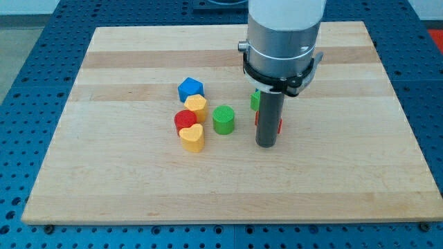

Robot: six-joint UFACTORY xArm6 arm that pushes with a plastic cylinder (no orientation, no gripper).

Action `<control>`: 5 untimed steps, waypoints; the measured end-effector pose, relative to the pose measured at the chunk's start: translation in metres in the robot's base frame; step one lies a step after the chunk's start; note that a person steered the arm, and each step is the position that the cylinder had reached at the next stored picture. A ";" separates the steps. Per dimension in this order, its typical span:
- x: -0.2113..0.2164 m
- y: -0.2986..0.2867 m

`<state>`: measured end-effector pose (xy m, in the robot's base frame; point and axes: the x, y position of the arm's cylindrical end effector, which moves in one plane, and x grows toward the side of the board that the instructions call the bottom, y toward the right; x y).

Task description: Place the green circle at the right of the hexagon

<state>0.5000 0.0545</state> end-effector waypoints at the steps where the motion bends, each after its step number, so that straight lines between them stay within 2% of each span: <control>1: -0.001 -0.005; 5: -0.008 -0.047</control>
<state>0.4923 0.0079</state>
